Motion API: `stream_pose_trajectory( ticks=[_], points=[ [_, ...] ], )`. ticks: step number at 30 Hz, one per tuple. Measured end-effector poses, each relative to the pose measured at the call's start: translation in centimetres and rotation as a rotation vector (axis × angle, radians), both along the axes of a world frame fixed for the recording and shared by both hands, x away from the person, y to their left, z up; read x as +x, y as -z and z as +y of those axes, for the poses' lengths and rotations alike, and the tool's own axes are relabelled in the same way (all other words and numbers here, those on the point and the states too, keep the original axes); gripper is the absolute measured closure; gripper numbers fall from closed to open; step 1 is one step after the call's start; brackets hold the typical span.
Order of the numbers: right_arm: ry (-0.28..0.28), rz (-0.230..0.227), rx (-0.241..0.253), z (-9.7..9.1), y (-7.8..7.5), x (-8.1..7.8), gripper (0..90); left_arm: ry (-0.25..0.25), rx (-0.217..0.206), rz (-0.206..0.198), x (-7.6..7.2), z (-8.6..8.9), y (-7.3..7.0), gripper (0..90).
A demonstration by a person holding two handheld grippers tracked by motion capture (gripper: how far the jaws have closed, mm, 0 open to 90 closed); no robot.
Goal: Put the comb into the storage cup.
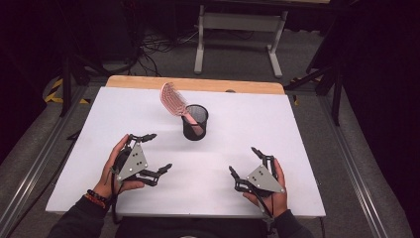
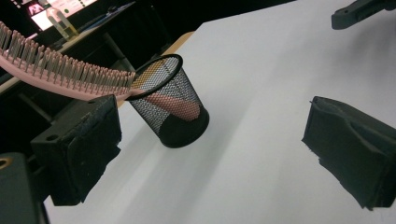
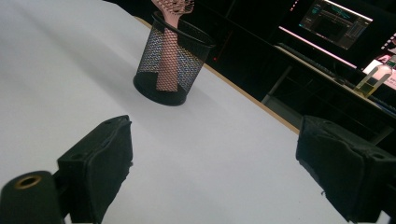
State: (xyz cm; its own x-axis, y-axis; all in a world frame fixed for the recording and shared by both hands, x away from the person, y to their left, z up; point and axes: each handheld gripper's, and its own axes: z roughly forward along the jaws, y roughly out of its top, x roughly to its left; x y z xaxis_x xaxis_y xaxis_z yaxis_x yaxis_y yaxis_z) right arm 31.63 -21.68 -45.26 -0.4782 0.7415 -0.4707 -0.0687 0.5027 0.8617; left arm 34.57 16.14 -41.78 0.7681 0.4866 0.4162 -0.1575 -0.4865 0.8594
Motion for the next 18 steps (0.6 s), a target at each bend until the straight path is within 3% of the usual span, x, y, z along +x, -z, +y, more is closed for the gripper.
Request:
stream_pose_trajectory(
  ticks=[18],
  points=[
    [-0.003,-0.003,-0.004,0.0,0.0,-0.1,11.5,-0.039,0.007,0.031,-0.7,1.7,1.5,4.6]
  ],
)
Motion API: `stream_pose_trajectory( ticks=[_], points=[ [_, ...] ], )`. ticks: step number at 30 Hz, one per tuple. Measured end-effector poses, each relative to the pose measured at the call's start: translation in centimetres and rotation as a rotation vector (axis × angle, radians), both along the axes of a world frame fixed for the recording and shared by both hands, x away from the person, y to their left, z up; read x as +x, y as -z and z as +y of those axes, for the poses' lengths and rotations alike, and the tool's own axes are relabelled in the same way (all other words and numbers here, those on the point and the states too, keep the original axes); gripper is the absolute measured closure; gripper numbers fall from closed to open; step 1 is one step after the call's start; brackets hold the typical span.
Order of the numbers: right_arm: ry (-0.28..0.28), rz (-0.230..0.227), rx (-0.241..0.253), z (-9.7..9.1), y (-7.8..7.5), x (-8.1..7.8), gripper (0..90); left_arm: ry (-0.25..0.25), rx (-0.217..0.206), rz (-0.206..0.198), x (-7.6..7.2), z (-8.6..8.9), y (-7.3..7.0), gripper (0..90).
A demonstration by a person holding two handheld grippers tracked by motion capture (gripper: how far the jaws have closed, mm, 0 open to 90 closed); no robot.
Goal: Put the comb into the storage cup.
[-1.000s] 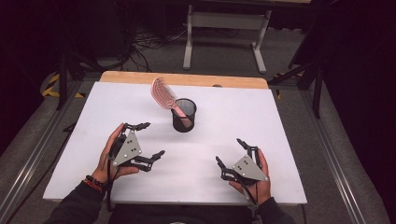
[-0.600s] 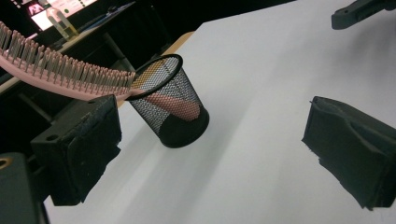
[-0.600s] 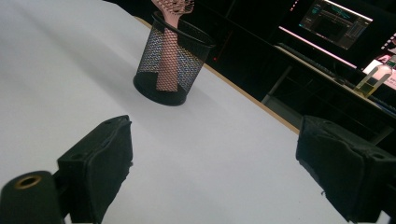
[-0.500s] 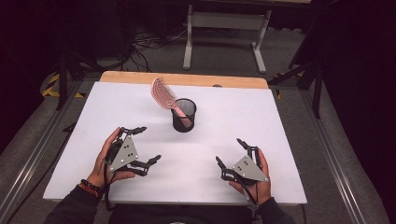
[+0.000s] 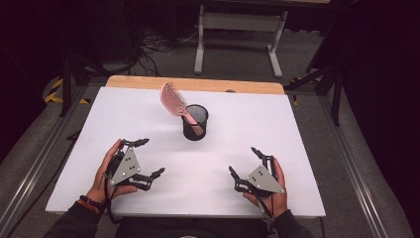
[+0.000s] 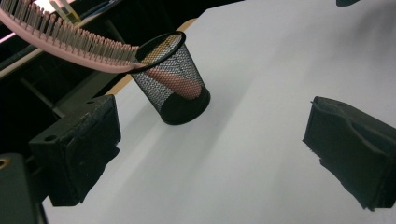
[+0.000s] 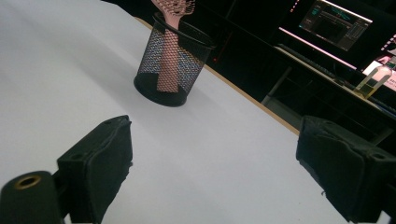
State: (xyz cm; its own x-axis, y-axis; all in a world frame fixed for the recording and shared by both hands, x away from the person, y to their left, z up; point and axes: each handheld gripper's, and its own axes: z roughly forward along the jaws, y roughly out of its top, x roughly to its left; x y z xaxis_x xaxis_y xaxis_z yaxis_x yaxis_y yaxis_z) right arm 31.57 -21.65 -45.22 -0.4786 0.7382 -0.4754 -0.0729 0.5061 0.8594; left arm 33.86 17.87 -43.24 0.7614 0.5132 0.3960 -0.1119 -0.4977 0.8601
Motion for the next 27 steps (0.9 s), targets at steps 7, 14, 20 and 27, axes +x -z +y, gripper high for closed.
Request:
stream_pose_trajectory(
  ticks=[7,14,20,27],
  points=[
    [-0.002,0.0,0.007,0.0,0.0,0.0,11.5,-0.022,0.006,0.032,0.0,1.0,1.2,5.0],
    [-0.002,0.005,0.0,0.1,0.0,0.0,11.5,-0.034,-0.007,0.052,-0.2,1.8,1.7,4.8],
    [-0.002,0.007,0.001,0.1,0.1,0.0,11.5,-0.064,-0.02,0.077,-0.2,2.8,2.3,4.8],
    [-0.001,0.009,0.002,0.1,0.1,0.0,11.4,-0.081,-0.027,0.092,-0.4,3.6,2.7,4.8]
  ],
)
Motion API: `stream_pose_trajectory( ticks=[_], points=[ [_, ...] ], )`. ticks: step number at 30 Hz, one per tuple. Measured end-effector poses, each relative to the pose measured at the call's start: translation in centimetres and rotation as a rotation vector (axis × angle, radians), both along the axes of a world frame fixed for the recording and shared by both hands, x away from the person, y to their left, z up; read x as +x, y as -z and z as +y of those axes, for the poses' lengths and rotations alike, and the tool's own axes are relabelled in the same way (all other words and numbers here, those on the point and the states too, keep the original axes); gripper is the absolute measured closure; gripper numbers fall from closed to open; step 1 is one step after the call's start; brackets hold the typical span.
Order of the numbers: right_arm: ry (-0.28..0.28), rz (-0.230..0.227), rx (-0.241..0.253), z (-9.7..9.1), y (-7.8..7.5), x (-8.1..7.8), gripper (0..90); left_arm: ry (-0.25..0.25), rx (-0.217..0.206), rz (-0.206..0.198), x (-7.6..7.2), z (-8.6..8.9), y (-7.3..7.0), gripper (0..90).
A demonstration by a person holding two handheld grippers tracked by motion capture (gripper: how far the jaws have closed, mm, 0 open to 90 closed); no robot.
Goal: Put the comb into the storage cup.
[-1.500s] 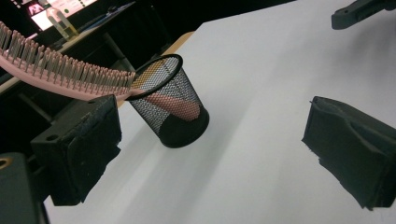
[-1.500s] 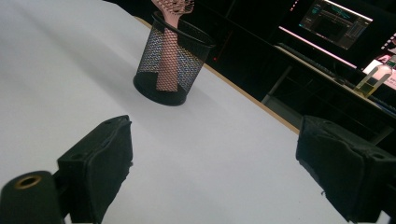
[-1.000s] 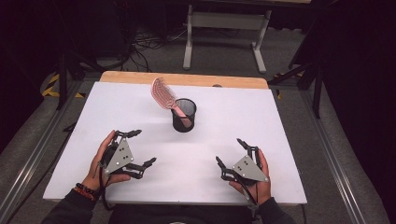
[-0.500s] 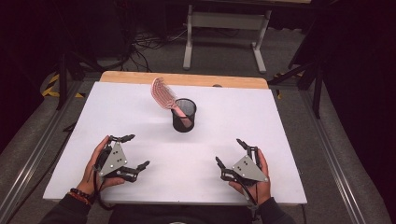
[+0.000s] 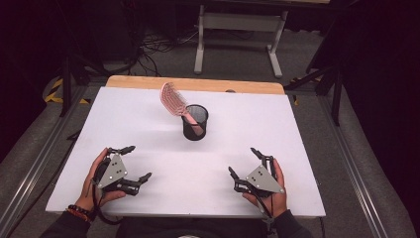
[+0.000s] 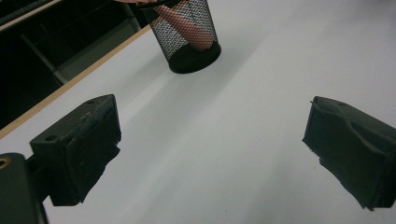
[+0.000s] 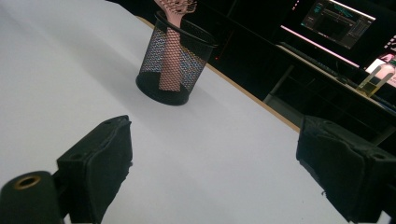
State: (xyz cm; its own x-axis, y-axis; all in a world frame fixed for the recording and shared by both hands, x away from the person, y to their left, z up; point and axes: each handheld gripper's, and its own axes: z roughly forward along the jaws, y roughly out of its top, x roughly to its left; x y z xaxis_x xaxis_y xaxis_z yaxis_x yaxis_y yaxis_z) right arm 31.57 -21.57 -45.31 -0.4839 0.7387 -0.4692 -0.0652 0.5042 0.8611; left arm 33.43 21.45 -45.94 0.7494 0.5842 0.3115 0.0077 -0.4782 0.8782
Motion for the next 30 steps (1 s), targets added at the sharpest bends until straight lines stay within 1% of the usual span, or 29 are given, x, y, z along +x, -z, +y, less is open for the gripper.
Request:
stream_pose_trajectory(
  ticks=[6,11,15,17,19,20,24,30],
  points=[
    [0.007,0.002,0.006,-0.2,0.0,-0.1,11.2,-0.019,-0.019,0.023,-0.2,1.0,0.4,4.8],
    [0.013,0.006,0.009,-0.3,0.0,-0.2,11.0,-0.031,-0.01,0.032,-0.3,1.3,0.8,4.8],
    [0.005,0.01,0.033,-0.5,-0.1,-0.4,10.5,-0.028,-0.006,0.046,-0.3,1.4,1.2,4.8],
    [0.011,0.017,0.035,-0.6,-0.1,-0.4,9.0,-0.03,-0.002,0.054,-0.3,1.5,1.3,4.6],
    [0.012,0.027,0.055,-0.8,-0.1,-0.5,7.1,-0.036,-0.009,0.066,-0.2,1.7,1.5,4.3],
    [0.014,0.027,0.056,-0.9,-0.2,-0.5,6.6,-0.039,-0.012,0.068,-0.2,1.8,1.5,4.3],
    [0.018,0.033,0.067,-1.1,-0.2,-0.5,4.1,-0.059,-0.052,0.092,-0.2,2.5,1.8,3.9],
    [0.021,0.033,0.061,-1.2,-0.1,-0.6,2.8,-0.077,-0.069,0.09,-0.3,3.0,1.9,3.3]
  ],
)
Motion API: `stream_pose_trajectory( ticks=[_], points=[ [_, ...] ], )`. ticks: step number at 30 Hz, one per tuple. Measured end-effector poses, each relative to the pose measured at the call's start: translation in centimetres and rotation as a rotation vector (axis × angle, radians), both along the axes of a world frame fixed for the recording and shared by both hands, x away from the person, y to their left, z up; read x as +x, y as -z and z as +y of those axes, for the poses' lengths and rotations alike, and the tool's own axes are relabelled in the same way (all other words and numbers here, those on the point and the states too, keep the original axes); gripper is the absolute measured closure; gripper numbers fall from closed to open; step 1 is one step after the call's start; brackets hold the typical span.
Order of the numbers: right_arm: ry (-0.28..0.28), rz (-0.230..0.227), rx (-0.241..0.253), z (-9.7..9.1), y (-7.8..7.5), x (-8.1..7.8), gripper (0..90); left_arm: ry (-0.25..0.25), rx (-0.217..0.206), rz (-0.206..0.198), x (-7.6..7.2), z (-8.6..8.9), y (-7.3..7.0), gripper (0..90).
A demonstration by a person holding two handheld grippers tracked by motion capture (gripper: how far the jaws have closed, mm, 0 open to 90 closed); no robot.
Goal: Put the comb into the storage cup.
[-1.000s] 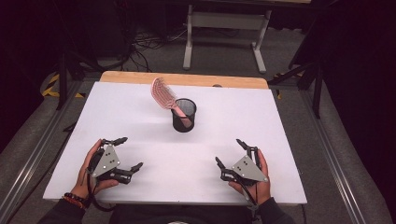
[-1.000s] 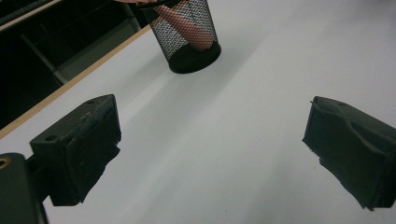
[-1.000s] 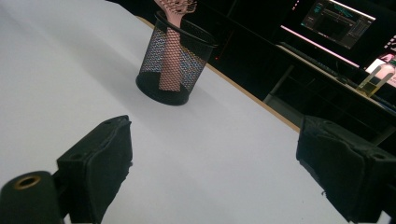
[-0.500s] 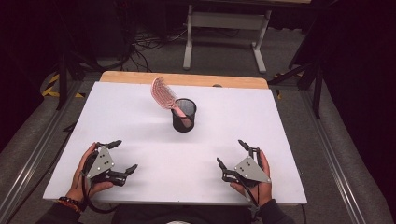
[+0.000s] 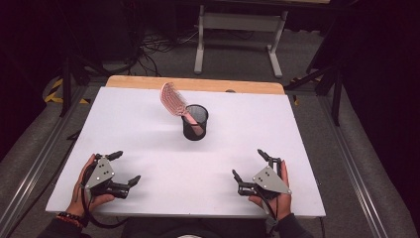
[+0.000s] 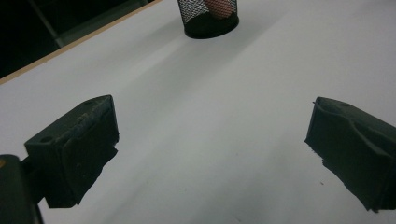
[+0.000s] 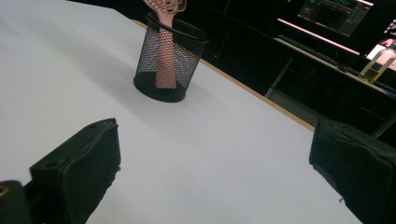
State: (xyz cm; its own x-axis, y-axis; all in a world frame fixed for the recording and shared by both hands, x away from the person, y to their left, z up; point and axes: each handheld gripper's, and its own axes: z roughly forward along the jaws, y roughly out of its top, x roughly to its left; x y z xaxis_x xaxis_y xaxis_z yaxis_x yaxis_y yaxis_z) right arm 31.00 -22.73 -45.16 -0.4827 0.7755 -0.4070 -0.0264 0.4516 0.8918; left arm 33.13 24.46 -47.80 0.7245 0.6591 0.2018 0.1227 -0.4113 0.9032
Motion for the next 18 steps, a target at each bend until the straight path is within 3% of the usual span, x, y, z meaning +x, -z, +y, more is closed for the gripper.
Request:
stream_pose_trajectory(
  ticks=[4,12,18],
  points=[
    [0.0,0.002,-0.016,-0.04,0.22,0.02,2.6,0.0,-0.017,-0.005,0.08,0.07,-0.25,3.1],
    [-0.009,0.0,0.003,-0.26,-0.15,-0.01,1.9,-0.008,-0.028,-0.005,-0.05,0.16,-0.28,3.1],
    [-0.003,-0.007,-0.019,-0.19,0.04,-0.09,2.0,0.005,-0.034,-0.001,0.04,-0.14,-0.23,3.1]
  ],
)
